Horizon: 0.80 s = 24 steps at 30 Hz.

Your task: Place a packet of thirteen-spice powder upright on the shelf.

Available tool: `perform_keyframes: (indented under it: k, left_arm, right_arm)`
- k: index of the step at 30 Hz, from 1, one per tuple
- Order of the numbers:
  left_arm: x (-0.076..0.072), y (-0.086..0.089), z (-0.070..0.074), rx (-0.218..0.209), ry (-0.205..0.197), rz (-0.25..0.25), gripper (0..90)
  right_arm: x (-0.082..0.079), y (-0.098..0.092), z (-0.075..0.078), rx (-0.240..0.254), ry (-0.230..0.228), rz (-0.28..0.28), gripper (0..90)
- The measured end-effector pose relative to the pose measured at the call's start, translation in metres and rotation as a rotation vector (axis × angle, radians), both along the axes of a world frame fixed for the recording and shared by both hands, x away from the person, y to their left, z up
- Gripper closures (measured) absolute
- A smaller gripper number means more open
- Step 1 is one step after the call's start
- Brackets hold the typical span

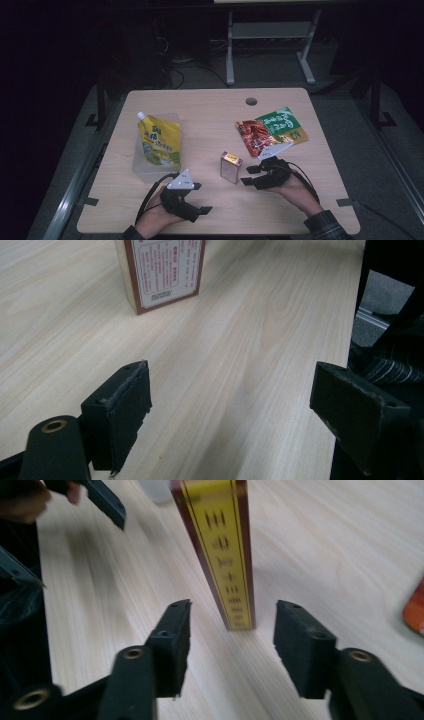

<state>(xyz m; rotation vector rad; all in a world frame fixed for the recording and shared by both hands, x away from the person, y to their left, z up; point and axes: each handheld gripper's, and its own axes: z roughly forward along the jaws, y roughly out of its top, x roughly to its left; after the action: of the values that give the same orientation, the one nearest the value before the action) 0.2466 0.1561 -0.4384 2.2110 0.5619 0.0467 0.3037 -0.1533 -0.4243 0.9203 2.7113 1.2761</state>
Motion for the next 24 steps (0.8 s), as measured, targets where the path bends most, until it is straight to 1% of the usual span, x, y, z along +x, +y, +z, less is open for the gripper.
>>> perform_keyframes:
  k: [1, 2, 4, 5, 7, 9, 10, 11, 13, 14, 15, 16, 17, 21, 23, 24]
  left_arm:
    - [0.0, 0.0, 0.0, 0.006, 0.001, -0.003, 16.0]
    - [-0.001, -0.001, -0.001, 0.005, 0.004, -0.003, 16.0]
    - [-0.003, -0.002, -0.002, 0.007, 0.007, -0.007, 16.0]
    - [-0.004, -0.002, -0.003, 0.013, -0.001, -0.016, 16.0]
    - [-0.007, -0.001, -0.005, 0.024, 0.005, -0.021, 16.0]
    - [-0.009, 0.001, -0.006, 0.034, 0.013, -0.022, 16.0]
    - [-0.01, 0.001, -0.007, 0.036, 0.016, -0.024, 16.0]
    - [-0.011, 0.002, -0.008, 0.043, 0.017, -0.029, 16.0]
    - [-0.012, 0.004, -0.009, 0.065, 0.01, -0.043, 16.0]
    - [-0.013, 0.005, -0.01, 0.065, 0.012, -0.044, 16.0]
    - [-0.013, 0.005, -0.01, 0.07, 0.01, -0.045, 16.0]
    - [-0.014, 0.005, -0.011, 0.072, 0.008, -0.042, 16.0]
    - [-0.014, 0.006, -0.011, 0.081, 0.004, -0.047, 16.0]
    - [-0.015, 0.005, -0.011, 0.075, 0.004, -0.05, 16.1]
    - [-0.015, 0.004, -0.012, 0.074, 0.005, -0.049, 16.1]
    - [-0.015, 0.003, -0.012, 0.073, 0.006, -0.05, 16.1]
  right_arm:
    - [0.0, 0.001, 0.002, 0.003, -0.005, 0.003, 43.5]
    - [-0.001, 0.002, 0.004, 0.005, -0.017, 0.001, 42.7]
    - [0.0, 0.004, 0.008, 0.009, -0.036, 0.01, 42.2]
    - [0.0, 0.005, 0.01, 0.01, -0.044, 0.007, 41.4]
    - [0.001, 0.008, 0.013, 0.013, -0.065, 0.012, 40.4]
    - [0.002, 0.011, 0.016, 0.011, -0.076, 0.014, 40.3]
    - [0.003, 0.012, 0.017, 0.013, -0.074, 0.013, 40.3]
    - [0.004, 0.014, 0.018, 0.013, -0.086, 0.019, 40.1]
    - [0.005, 0.017, 0.02, 0.012, -0.091, 0.025, 40.1]
    - [0.006, 0.02, 0.02, 0.01, -0.097, 0.023, 40.2]
    - [0.007, 0.022, 0.02, 0.01, -0.103, 0.021, 41.3]
    - [0.009, 0.024, 0.02, 0.01, -0.107, 0.03, 42.0]
    - [0.01, 0.026, 0.021, 0.001, -0.111, 0.028, 42.9]
    - [0.014, 0.032, 0.023, -0.001, -0.115, 0.027, 50.1]
    - [0.016, 0.034, 0.024, -0.006, -0.116, 0.039, 52.8]
    - [0.016, 0.035, 0.024, -0.007, -0.108, 0.037, 55.3]
